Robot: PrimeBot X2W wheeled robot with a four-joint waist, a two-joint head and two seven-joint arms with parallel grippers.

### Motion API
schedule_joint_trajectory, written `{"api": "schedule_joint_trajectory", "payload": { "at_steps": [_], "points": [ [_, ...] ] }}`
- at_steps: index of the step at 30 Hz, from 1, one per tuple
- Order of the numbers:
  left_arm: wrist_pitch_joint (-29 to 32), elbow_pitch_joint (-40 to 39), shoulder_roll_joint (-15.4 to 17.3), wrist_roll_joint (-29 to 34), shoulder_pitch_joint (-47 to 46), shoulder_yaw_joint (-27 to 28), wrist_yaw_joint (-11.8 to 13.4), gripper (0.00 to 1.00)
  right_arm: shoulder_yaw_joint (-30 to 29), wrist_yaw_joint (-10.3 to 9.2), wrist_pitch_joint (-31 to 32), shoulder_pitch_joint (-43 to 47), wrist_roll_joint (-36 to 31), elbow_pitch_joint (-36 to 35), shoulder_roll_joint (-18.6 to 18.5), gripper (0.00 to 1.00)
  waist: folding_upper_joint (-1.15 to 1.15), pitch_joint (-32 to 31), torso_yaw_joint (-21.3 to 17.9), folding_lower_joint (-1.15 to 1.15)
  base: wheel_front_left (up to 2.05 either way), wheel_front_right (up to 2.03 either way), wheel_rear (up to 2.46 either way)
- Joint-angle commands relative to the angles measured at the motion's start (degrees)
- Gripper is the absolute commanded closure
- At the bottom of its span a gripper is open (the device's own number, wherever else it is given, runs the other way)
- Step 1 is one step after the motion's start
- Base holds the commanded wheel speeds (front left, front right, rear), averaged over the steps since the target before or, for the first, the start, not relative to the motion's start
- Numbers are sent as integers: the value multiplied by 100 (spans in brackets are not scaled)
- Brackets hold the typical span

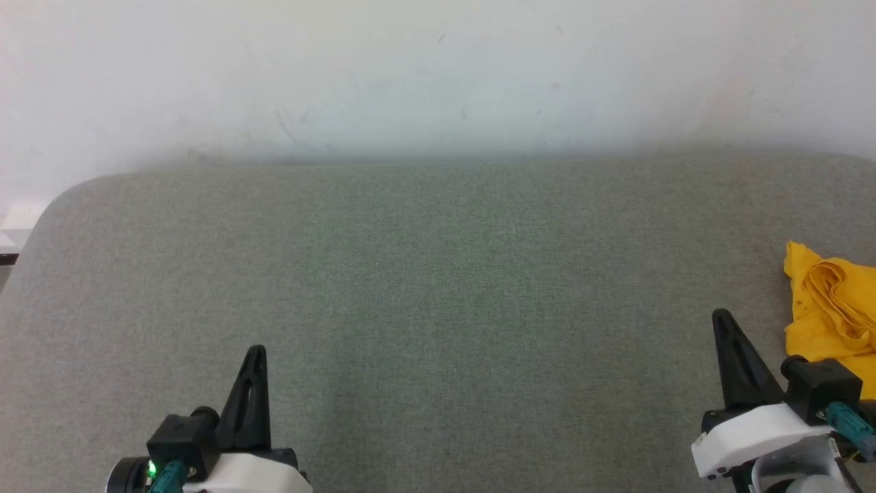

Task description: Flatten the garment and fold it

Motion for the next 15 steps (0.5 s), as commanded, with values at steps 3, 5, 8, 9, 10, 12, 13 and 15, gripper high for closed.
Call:
{"api": "schedule_joint_trajectory", "payload": {
  "at_steps": [3, 5, 8, 9, 10, 12, 13, 15],
  "points": [
    [62, 26, -34, 130, -154, 42, -43, 100, 47, -5, 49, -58, -58, -62, 9, 100, 0, -8, 11, 0, 0, 0, 0],
    [85, 34, -39, 150, -171, 47, -47, 100, 58, -5, 71, -60, -67, -76, 10, 100, 0, -13, 17, 0, 0, 0, 0],
    [120, 46, -45, 180, -196, 54, -54, 100, 76, -6, 105, -64, -80, -96, 10, 100, 0, -20, 26, 0, 0, 0, 0],
    [132, 50, -47, 190, -205, 57, -56, 100, 82, -6, 116, -65, -85, -103, 10, 100, 0, -22, 29, 0, 0, 0, 0],
    [143, 54, -50, 200, -213, 59, -59, 100, 88, -6, 128, -66, -89, -110, 10, 100, 0, -24, 32, 0, 0, 0, 0],
    [167, 61, -54, 220, -230, 64, -63, 100, 100, -6, 150, -68, -98, -123, 11, 100, 0, -29, 38, 0, 0, 0, 0],
    [179, 65, -56, 230, -239, 67, -65, 100, 106, -6, 162, -70, -103, -130, 11, 100, 0, -31, 41, 0, 0, 0, 0],
    [202, 73, -60, 250, -256, 72, -70, 100, 118, -6, 184, -72, -111, -143, 11, 100, 0, -36, 47, 0, 0, 0, 0]
  ]
}}
